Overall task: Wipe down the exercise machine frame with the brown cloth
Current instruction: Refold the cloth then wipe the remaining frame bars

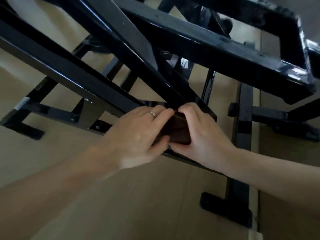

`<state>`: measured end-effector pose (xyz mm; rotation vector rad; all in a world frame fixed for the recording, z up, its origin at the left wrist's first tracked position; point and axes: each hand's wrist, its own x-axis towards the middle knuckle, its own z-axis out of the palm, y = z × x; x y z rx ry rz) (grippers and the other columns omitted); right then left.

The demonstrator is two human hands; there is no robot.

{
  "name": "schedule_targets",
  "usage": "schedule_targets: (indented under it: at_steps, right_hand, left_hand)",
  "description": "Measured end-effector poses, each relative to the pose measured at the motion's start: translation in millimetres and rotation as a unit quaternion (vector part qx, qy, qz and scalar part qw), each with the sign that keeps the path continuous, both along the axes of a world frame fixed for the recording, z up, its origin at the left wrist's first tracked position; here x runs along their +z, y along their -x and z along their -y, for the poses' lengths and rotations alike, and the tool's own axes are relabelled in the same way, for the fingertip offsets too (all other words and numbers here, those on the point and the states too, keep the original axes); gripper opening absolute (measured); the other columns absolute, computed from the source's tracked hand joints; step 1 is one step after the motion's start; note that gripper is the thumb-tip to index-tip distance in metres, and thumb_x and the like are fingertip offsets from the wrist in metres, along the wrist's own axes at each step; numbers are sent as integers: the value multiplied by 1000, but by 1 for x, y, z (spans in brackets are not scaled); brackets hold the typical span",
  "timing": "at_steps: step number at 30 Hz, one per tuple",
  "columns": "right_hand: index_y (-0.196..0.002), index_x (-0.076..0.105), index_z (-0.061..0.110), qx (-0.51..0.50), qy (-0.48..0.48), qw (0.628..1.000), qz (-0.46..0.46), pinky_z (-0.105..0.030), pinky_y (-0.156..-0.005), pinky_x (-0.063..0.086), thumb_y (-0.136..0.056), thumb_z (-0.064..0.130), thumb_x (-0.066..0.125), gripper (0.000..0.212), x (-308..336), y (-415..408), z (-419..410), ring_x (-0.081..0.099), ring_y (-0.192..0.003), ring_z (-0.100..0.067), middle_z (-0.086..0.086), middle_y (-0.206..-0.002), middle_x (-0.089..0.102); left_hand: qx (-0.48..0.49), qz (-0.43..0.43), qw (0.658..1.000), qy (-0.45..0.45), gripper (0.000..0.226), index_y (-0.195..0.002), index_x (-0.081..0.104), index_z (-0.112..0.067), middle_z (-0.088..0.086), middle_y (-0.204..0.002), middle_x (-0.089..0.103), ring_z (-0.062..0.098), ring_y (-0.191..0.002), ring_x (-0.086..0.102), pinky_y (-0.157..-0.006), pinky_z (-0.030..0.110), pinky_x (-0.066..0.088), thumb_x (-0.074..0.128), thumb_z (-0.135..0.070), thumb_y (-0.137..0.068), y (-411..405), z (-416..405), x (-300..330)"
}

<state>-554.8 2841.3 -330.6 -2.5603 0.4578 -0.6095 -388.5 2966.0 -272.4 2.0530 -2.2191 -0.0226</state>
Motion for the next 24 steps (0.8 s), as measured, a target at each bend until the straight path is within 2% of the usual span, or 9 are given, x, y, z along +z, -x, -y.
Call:
schedule_targets:
  at_steps: [2,4,6,9,12,14,16,20,24]
  right_hand:
    - [-137,41,7,-5,-18,1000,-9,-32,-88,54,-80,50,74,78,0,9,-4,55,-108,-20,-7,-135,46]
    - [-144,37,8,-7,-21,999,-38,-28,-97,50,-80,50,76,86,1,16,-6,52,-117,-18,-6,-143,40]
    - [-150,32,10,-12,-33,998,-58,-25,-101,48,-79,48,79,94,4,21,-5,48,-123,-15,-4,-149,34]
    - [-156,24,17,-39,-87,994,-55,-27,-100,53,-77,40,83,102,6,27,-12,44,-129,-16,-2,-154,25]
    - [-162,7,28,-145,-133,979,-59,-40,-111,42,-75,44,84,117,4,26,-27,26,-145,-27,-5,-159,16]
    - [-161,-8,36,-217,-258,939,-75,-42,-114,36,-73,50,86,130,4,21,-36,24,-147,-27,3,-162,7]
    - [-159,-15,43,-230,-363,901,-57,-39,-115,39,-71,46,90,137,-1,18,-47,30,-146,-22,15,-161,3]
    - [-157,-17,48,-220,-314,921,-68,-43,-114,44,-74,25,89,136,-6,20,-62,27,-146,-19,21,-160,2]
    - [-156,-18,49,-237,-355,903,-57,-24,-92,45,-79,26,87,133,1,13,-49,40,-120,-9,28,-152,7]
  left_hand:
    - [0,-24,999,-40,58,-146,34,-19,5,-137,50,25,-113,55,-99,40,48,44,-51,-99,10,3,-5]
    - [-7,-19,996,-86,63,-156,19,-26,10,-156,33,28,-135,42,-115,40,39,35,-57,-103,19,7,-13]
    - [-13,-13,994,-105,64,-160,13,-32,13,-161,22,30,-141,34,-120,41,32,32,-57,-104,24,12,-18]
    - [-27,16,994,-104,62,-159,18,-32,16,-158,25,33,-137,39,-117,44,35,37,-53,-104,27,25,-19]
    - [-42,27,992,-113,57,-155,29,-31,16,-147,37,32,-121,50,-99,43,48,45,-49,-103,25,35,-19]
    - [-57,25,992,-111,48,-148,39,-28,16,-137,42,30,-110,53,-86,42,52,47,-44,-103,20,36,-20]
    - [-84,42,991,-96,43,-140,44,-24,17,-128,46,29,-102,54,-77,40,52,54,-38,-101,13,34,-22]
    - [-115,119,984,-68,52,-129,47,-23,19,-124,51,32,-99,55,-78,40,46,77,-30,-87,-10,27,-17]
    - [-94,135,986,-41,32,-128,54,-17,19,-118,53,35,-99,55,-80,43,47,59,-30,-100,-37,17,19]
